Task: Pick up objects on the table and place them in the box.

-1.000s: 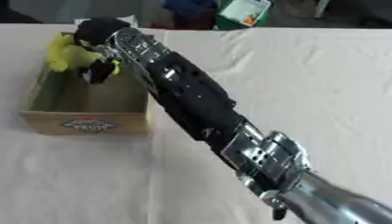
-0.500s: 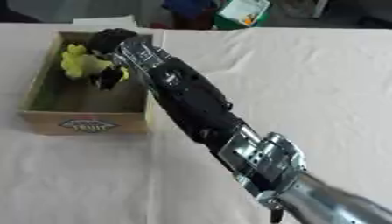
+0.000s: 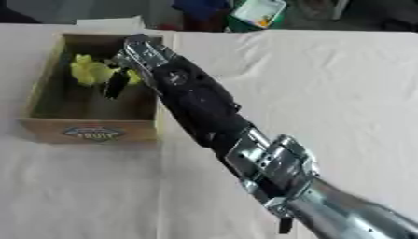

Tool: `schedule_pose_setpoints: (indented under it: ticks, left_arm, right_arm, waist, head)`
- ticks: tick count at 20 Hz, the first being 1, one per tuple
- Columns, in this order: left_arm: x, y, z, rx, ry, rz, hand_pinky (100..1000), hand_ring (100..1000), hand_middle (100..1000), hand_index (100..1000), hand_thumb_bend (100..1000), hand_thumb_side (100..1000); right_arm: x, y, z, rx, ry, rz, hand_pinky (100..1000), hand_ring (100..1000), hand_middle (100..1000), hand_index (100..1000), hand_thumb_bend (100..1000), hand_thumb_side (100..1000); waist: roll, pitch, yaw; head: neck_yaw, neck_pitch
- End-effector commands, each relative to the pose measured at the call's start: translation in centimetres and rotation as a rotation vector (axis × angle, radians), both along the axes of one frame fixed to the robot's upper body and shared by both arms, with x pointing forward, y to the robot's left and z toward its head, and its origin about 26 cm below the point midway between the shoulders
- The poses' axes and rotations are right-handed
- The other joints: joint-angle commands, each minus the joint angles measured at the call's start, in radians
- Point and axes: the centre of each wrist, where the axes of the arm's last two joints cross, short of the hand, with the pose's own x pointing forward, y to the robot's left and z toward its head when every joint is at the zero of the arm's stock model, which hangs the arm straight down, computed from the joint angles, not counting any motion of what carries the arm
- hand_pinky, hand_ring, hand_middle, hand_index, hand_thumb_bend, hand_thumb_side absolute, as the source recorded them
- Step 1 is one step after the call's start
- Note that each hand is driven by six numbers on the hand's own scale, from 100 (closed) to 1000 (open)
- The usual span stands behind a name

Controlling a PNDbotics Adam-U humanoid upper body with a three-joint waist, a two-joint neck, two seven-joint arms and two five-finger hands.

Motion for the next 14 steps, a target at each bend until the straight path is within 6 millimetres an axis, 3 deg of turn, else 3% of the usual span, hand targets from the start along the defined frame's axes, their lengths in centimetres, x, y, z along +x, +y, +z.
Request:
schedule_pose_setpoints:
  ticks: [1, 4, 9, 11, 14]
  left_arm:
    - [-0.1, 0.0, 0.9, 0.025, -0.023, -0.004, 508, 555, 559, 755, 100, 629]
    - [-0.1, 0.0, 0.9, 0.024, -0.021, -0.004, 508, 555, 559, 755, 100, 629]
    - [-0.1, 0.0, 0.9, 0.023, -0.019, -0.005, 509, 556, 560, 755, 100, 629]
    - [-0.1, 0.0, 0.9, 0.023, -0.019, -0.004, 509, 556, 560, 754, 100, 629]
    - [-0.2, 0.0, 0.9, 0.024, -0.018, -0.003, 509, 556, 560, 754, 100, 629]
  right_arm:
    - [0.0, 0.2, 1.6, -0.011, -0.035, -0.012, 903, 937, 879, 978, 234, 743]
    - [0.0, 0.1, 1.4, -0.013, -0.034, -0.016, 903, 937, 889, 985, 293, 750]
    - [0.1, -0.1, 1.6, -0.007, -0.025, -0.027, 916, 952, 924, 1000, 660, 753]
    - [0.0, -0.2, 2.2, 0.008, -0.038, -0.027, 916, 949, 926, 1000, 703, 761]
    - [-0.4, -0.5, 3.7, 0.050, -0.076, -0.011, 916, 940, 921, 1000, 675, 769]
  waist:
    - [0.007, -0.015, 0.002]
    - [0.008, -0.015, 0.003]
    - [0.009, -0.016, 0.003]
    - [0.009, -0.016, 0.003]
    - [0.009, -0.017, 0.001]
  head:
    - [-0.005, -0.003]
    - [-0.006, -0.002]
    - [-0.006, -0.001]
    - [-0.004, 0.000]
    - [-0.001, 0.002]
